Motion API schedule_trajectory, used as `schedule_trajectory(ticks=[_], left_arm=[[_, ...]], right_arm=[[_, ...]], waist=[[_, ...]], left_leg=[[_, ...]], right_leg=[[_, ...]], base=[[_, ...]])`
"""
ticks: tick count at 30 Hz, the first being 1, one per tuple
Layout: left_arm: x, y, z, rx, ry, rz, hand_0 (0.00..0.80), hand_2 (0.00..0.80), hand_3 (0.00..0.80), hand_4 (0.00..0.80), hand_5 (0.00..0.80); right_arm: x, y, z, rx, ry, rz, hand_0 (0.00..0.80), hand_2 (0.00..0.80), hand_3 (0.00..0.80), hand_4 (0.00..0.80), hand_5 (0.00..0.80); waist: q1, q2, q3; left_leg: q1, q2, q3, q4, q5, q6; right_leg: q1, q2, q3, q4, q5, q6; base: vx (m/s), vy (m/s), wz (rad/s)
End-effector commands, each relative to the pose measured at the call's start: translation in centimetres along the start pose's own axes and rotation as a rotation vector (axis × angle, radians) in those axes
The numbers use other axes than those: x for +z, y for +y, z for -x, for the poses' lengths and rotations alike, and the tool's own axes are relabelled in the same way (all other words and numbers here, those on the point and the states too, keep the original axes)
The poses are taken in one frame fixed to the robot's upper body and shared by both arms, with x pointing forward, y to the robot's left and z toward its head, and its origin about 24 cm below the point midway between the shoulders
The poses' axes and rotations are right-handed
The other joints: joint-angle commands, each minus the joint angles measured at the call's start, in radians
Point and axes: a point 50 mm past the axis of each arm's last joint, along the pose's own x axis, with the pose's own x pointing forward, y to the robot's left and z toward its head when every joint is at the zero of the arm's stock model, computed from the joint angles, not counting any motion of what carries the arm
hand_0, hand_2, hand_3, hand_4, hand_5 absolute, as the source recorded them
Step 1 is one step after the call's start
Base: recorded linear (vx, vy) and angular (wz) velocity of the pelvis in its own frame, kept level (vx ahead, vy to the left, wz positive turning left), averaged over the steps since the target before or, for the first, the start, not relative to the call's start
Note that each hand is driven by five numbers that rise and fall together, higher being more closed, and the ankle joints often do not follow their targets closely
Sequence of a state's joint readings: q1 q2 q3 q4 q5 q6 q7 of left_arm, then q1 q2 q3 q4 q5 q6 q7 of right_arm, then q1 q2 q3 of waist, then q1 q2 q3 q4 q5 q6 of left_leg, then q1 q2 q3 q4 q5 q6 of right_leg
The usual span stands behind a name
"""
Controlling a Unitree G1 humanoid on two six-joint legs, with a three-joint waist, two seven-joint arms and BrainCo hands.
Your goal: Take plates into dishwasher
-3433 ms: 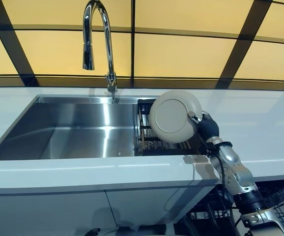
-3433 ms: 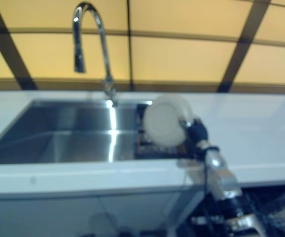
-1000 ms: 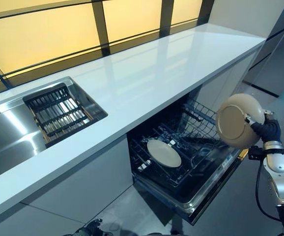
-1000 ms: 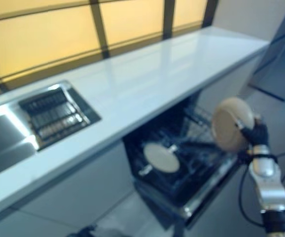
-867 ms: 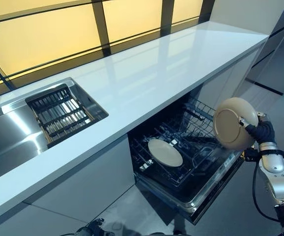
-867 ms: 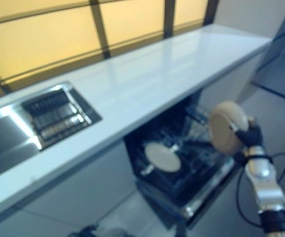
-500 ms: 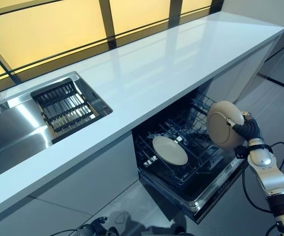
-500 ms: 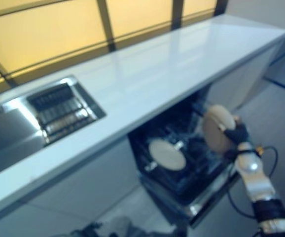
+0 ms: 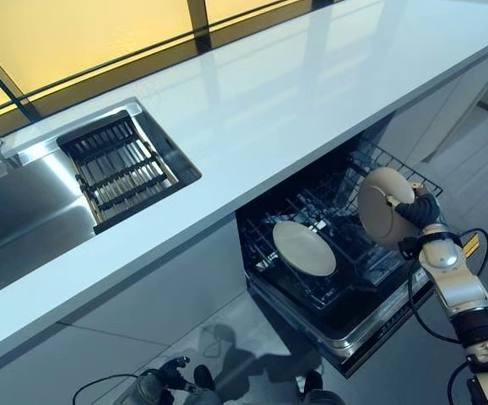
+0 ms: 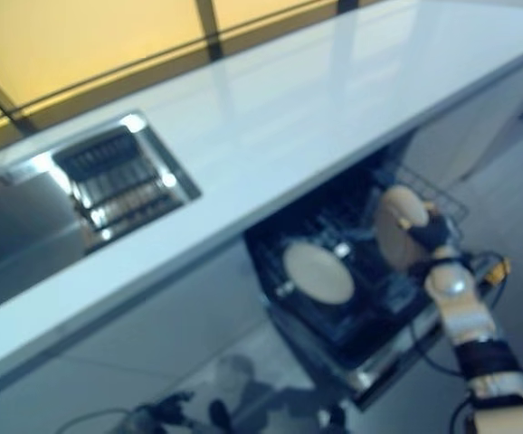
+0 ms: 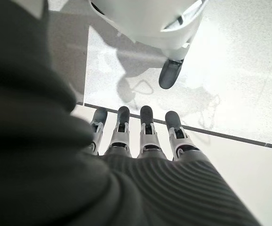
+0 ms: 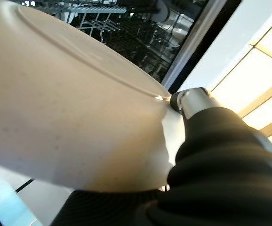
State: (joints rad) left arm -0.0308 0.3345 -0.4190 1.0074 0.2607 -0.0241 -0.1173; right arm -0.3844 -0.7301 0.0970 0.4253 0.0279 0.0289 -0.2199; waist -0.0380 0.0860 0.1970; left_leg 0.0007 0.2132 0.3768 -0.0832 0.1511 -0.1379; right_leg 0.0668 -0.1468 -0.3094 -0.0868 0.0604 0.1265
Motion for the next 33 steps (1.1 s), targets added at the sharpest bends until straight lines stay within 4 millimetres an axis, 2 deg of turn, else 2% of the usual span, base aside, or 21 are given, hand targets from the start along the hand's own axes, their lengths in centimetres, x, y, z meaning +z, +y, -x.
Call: schedule_trajectory(ticks=[1, 10, 17, 21, 33], left_arm=[[1.3, 2.3, -0.1, 0.031, -0.026, -0.103, 0.000, 0.000, 0.000, 0.000, 0.000], [3.0, 3.9, -0.1, 0.067, -0.073, -0.125, 0.000, 0.000, 0.000, 0.000, 0.000], [3.9, 4.9, 0.0, 0.091, -0.093, -0.131, 0.000, 0.000, 0.000, 0.000, 0.000], [3.9, 5.2, 0.1, 0.094, -0.097, -0.131, 0.000, 0.000, 0.000, 0.000, 0.000], [5.6, 5.8, 0.0, 0.124, -0.139, -0.146, 0.000, 0.000, 0.000, 0.000, 0.000]], right_arm=[[4.3, -2.9, -2.3, -0.098, -0.151, 0.078, 0.800, 0.800, 0.800, 0.800, 0.800], [7.1, -5.5, -3.9, -0.133, -0.202, 0.276, 0.800, 0.800, 0.800, 0.800, 0.800], [8.4, -6.5, -4.7, -0.142, -0.200, 0.348, 0.800, 0.800, 0.800, 0.800, 0.800], [8.4, -6.3, -4.9, -0.121, -0.190, 0.350, 0.800, 0.800, 0.800, 0.800, 0.800], [7.6, -3.7, -5.3, -0.049, -0.139, 0.314, 0.800, 0.800, 0.800, 0.800, 0.800]], waist=[[0.019, -0.041, 0.021], [0.033, -0.023, 0.090], [0.041, -0.011, 0.122], [0.043, -0.007, 0.134], [0.052, 0.007, 0.173]], left_leg=[[-0.081, -0.025, -0.035, 0.012, -0.001, 0.013], [-0.120, -0.025, -0.069, 0.016, 0.013, 0.010], [-0.128, -0.029, -0.080, 0.018, 0.016, 0.011], [-0.128, -0.031, -0.081, 0.019, 0.016, 0.012], [-0.134, -0.041, -0.088, 0.015, 0.015, 0.014]], right_leg=[[-0.035, -0.003, -0.005, 0.105, -0.081, -0.042], [-0.113, -0.007, -0.007, 0.173, -0.099, -0.053], [-0.145, -0.012, -0.011, 0.204, -0.104, -0.055], [-0.154, -0.015, -0.012, 0.215, -0.105, -0.054], [-0.184, -0.024, -0.021, 0.227, -0.099, -0.051]], base=[[-0.008, -0.041, 0.04], [-0.041, -0.034, 0.06], [-0.020, -0.014, 0.03], [0.001, 0.000, 0.01], [0.000, 0.000, 0.00]])
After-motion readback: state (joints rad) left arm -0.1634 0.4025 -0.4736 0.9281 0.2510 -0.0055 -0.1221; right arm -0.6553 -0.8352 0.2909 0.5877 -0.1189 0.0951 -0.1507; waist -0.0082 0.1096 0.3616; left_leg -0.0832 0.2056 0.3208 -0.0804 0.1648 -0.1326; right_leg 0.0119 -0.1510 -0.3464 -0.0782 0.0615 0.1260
